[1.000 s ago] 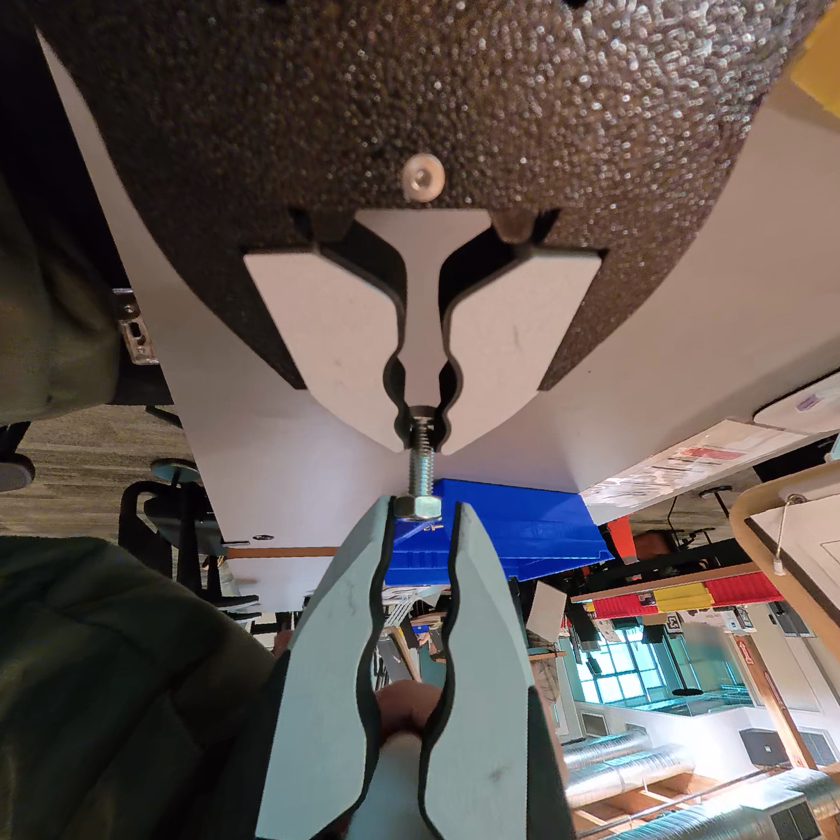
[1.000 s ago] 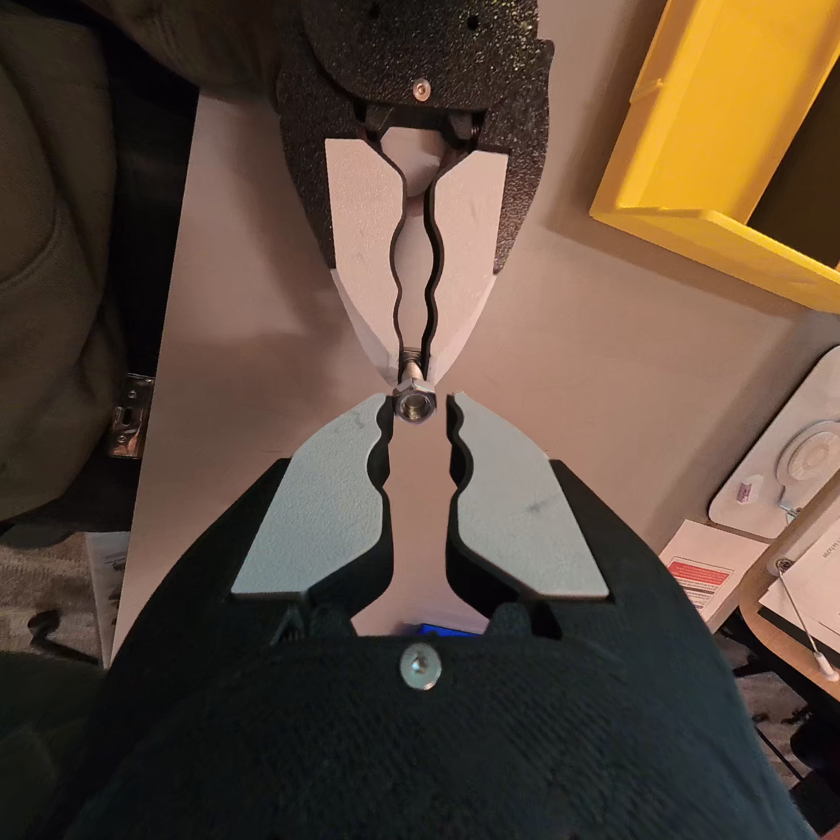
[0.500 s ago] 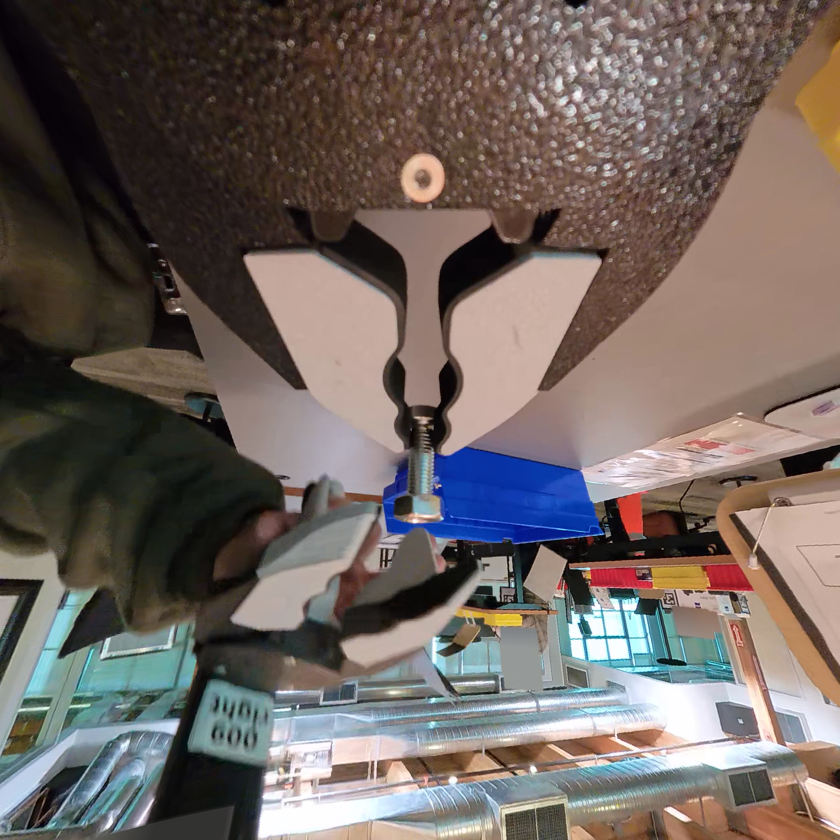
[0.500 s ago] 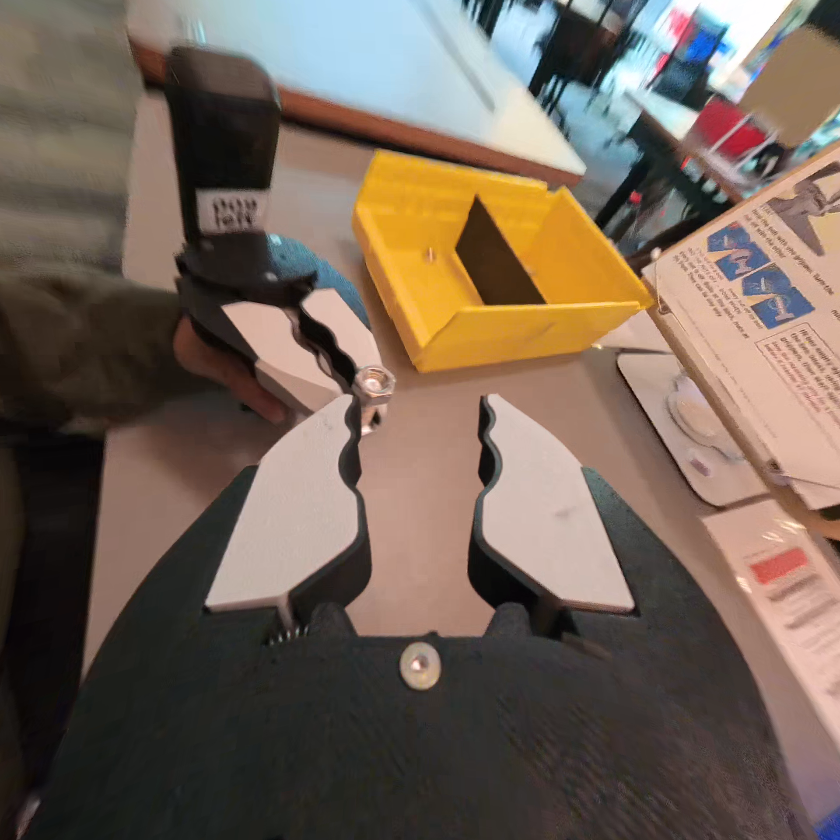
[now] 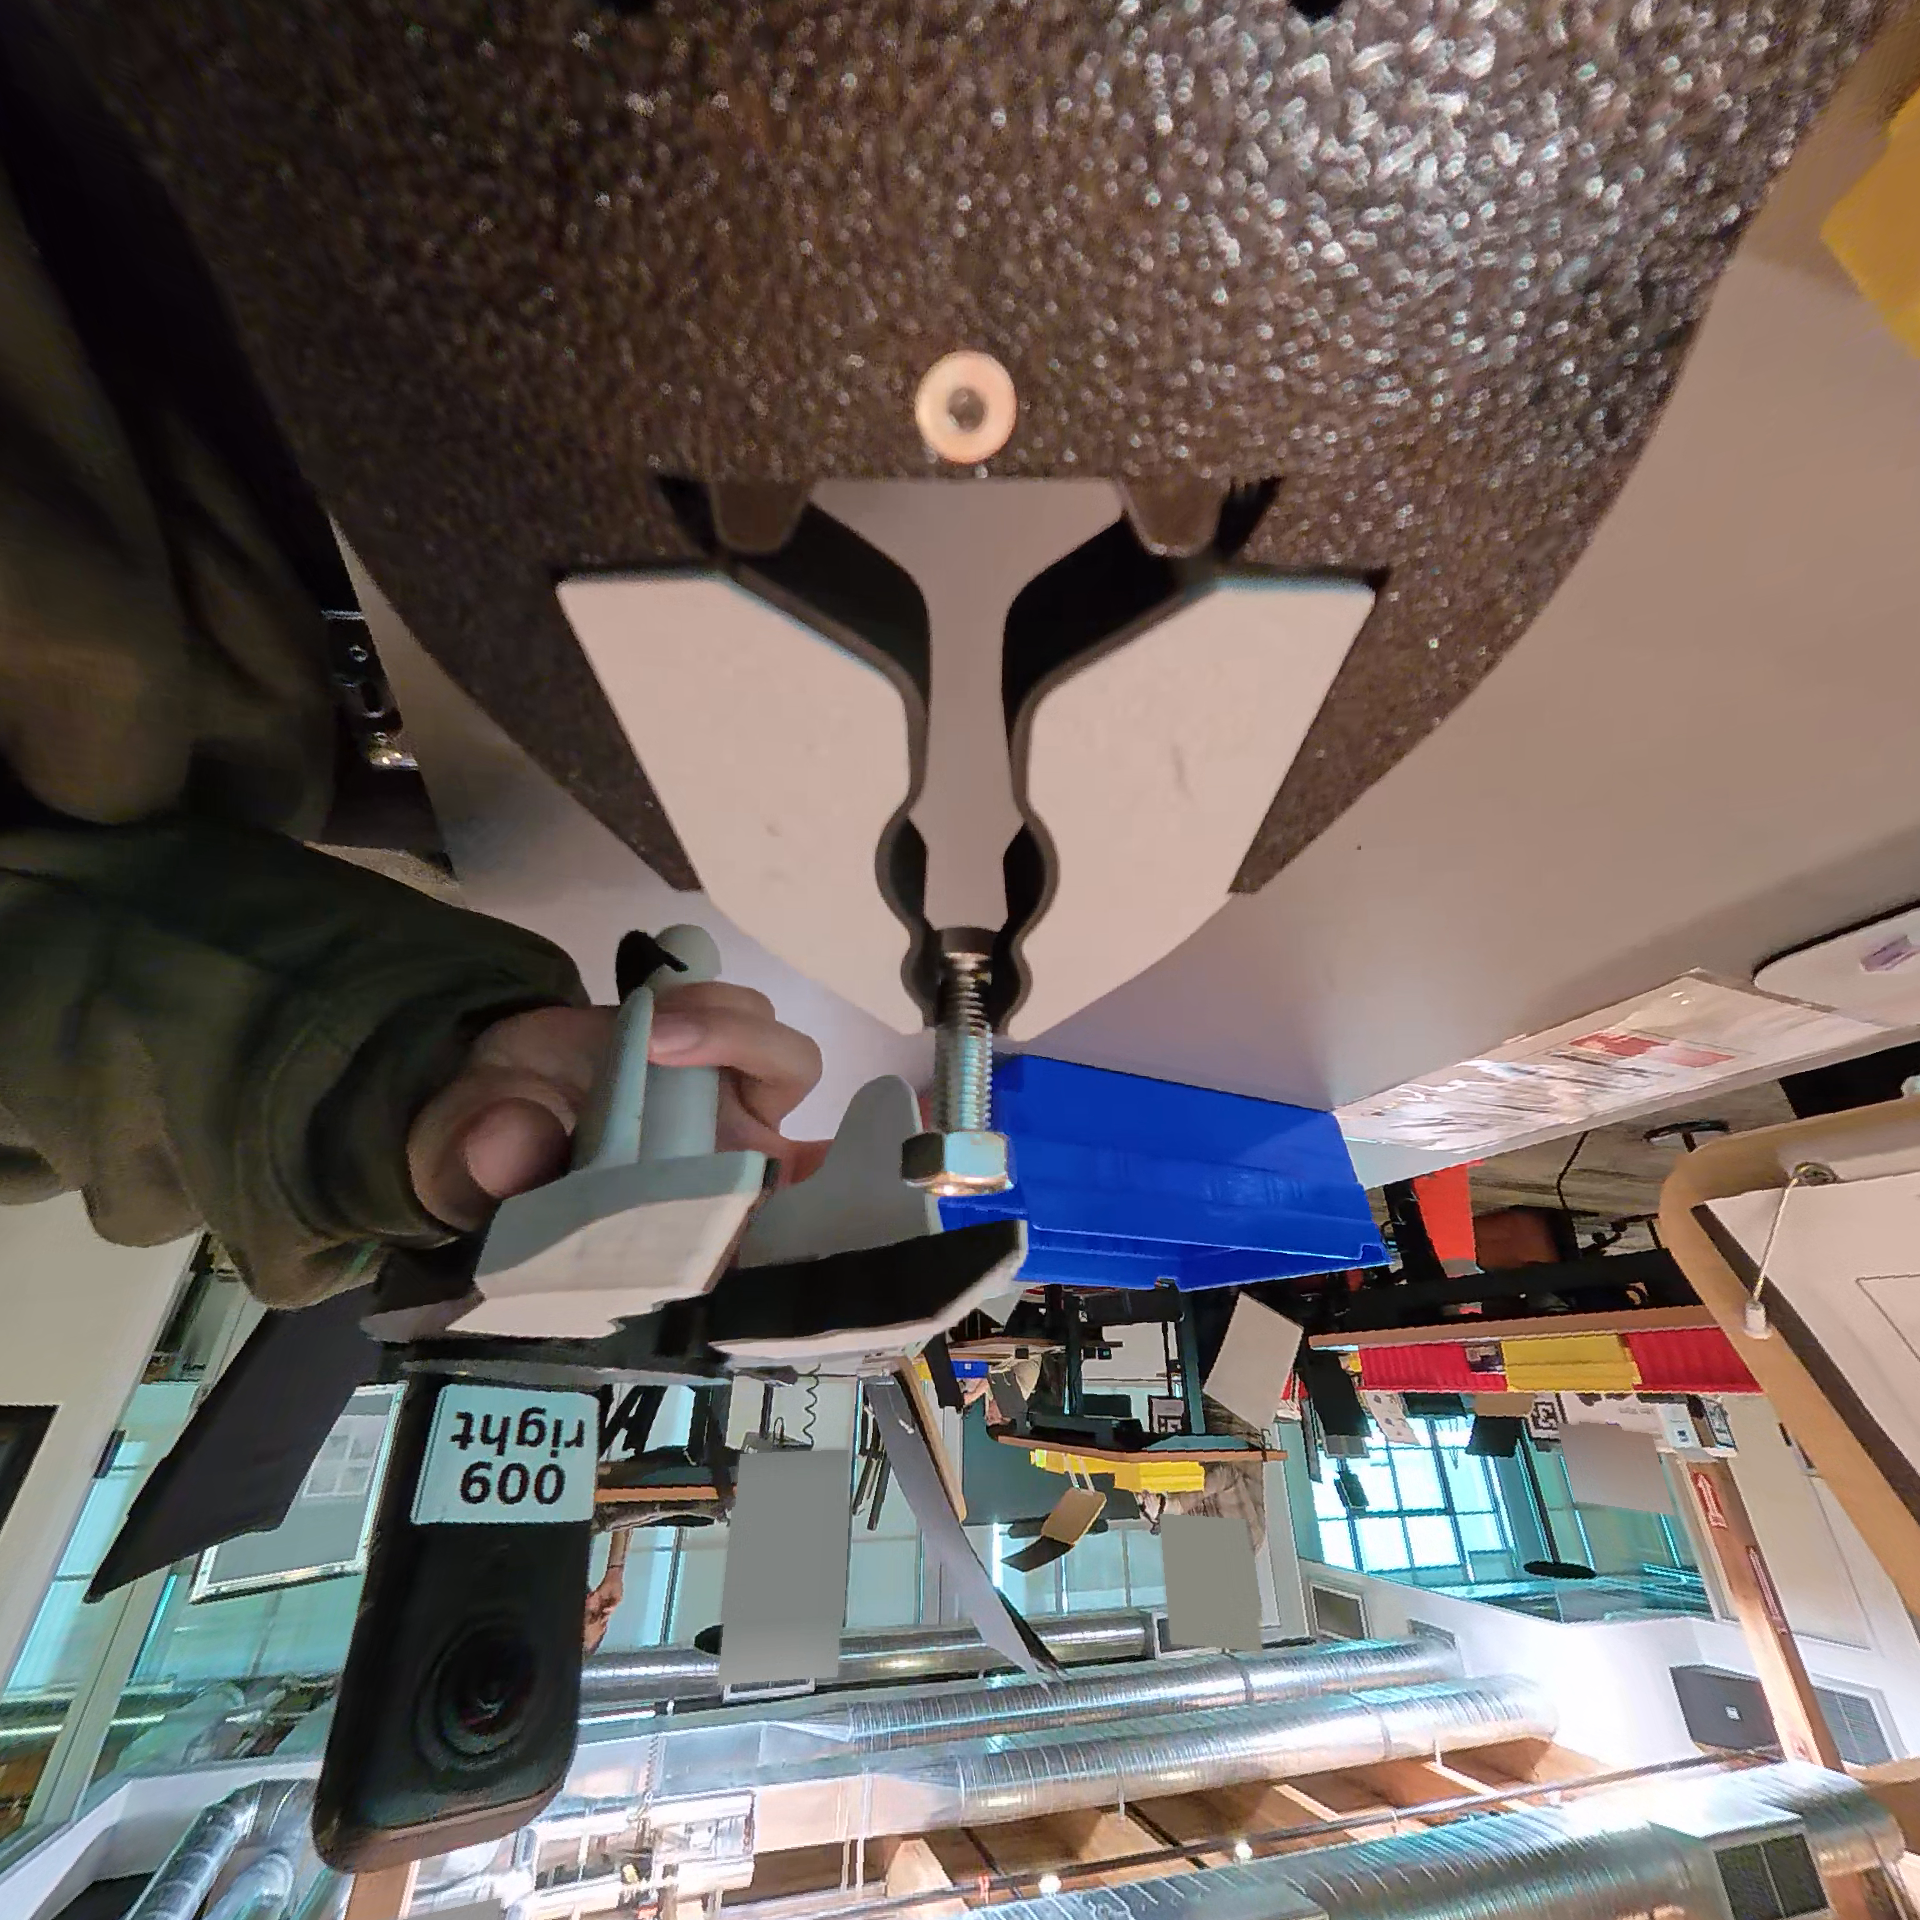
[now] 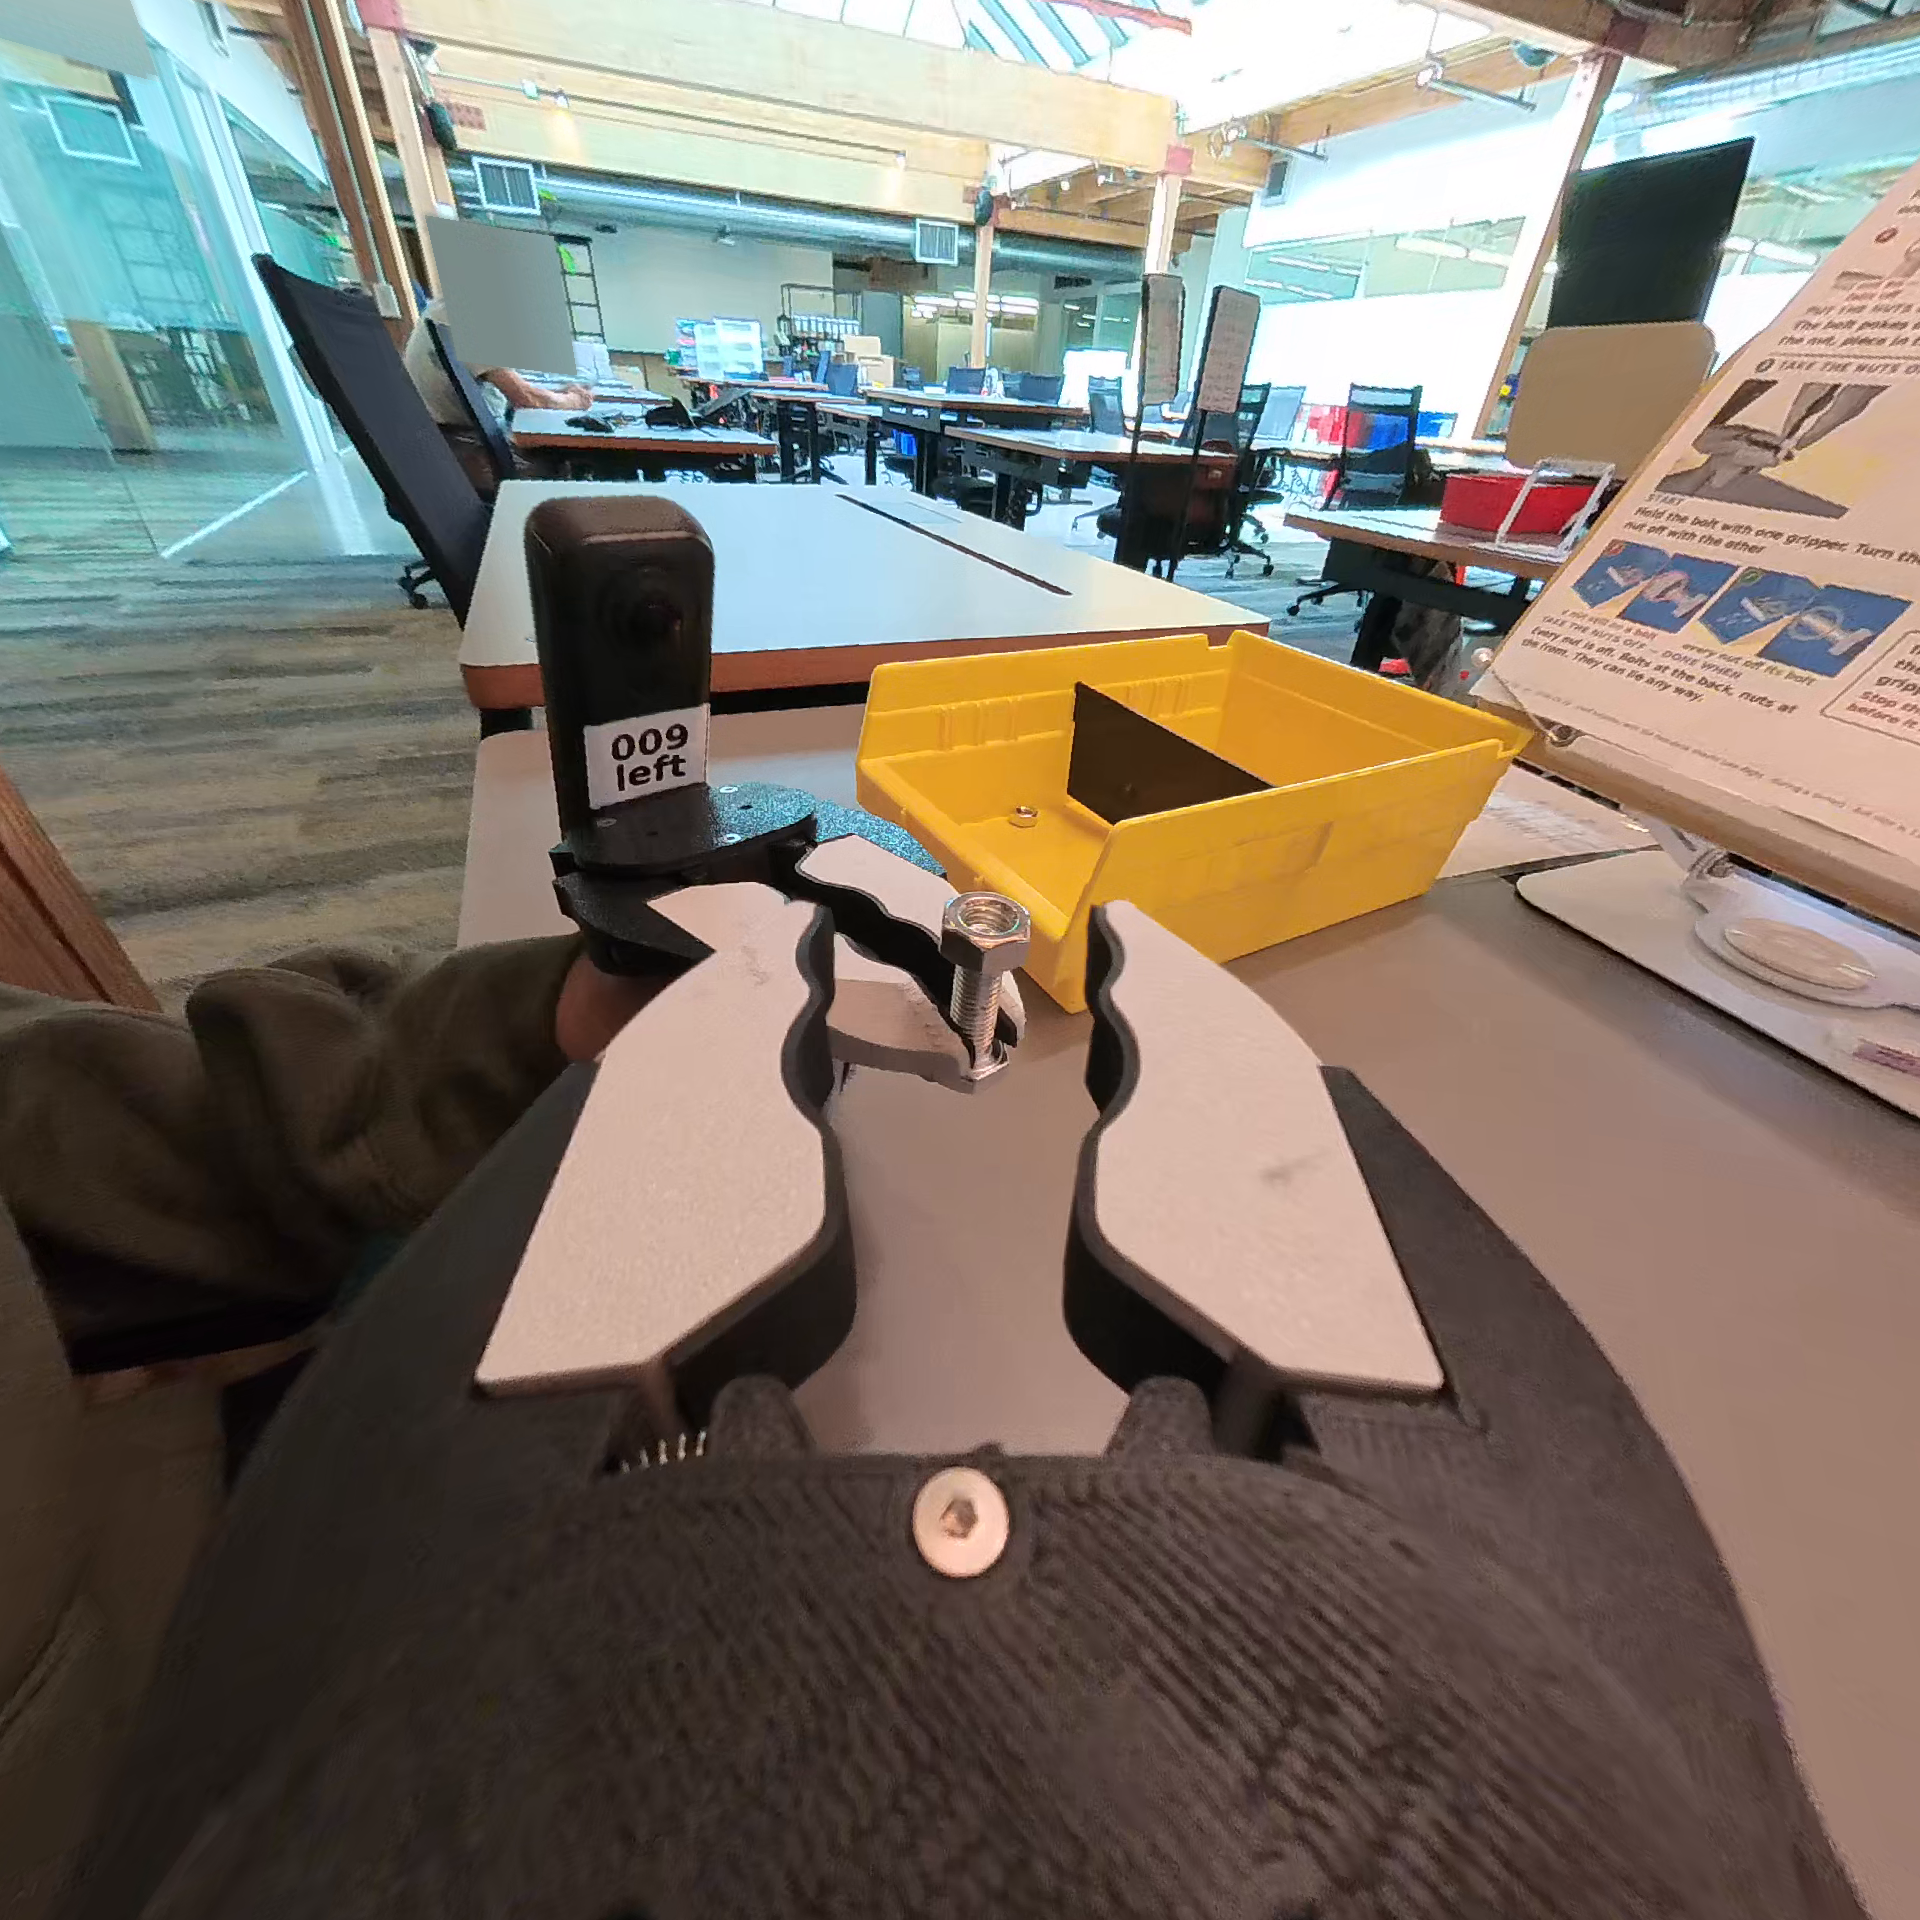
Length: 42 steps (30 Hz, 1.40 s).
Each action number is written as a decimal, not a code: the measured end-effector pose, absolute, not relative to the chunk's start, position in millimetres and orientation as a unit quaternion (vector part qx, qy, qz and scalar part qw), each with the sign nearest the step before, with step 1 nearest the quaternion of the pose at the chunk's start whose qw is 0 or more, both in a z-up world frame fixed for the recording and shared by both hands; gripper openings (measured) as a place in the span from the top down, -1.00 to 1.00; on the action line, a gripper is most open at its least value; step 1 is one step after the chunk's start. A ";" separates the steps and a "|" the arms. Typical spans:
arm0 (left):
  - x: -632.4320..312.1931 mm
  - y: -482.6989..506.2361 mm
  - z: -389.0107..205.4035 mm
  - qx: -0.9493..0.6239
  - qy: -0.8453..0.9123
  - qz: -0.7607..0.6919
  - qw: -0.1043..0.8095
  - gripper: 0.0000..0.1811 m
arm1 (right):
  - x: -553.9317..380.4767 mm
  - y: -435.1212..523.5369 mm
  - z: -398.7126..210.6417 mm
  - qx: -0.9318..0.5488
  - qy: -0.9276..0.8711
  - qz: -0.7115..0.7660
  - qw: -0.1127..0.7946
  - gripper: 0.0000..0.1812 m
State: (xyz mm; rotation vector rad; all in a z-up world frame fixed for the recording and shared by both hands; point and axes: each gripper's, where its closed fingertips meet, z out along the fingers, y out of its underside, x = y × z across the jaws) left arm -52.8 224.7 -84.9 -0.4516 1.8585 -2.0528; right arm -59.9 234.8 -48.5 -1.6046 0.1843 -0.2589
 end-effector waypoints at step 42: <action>-53.5 223.2 -86.6 -0.160 0.656 -0.721 0.155 0.90 | -60.1 239.3 -55.9 -0.723 0.103 -0.105 0.675 0.57</action>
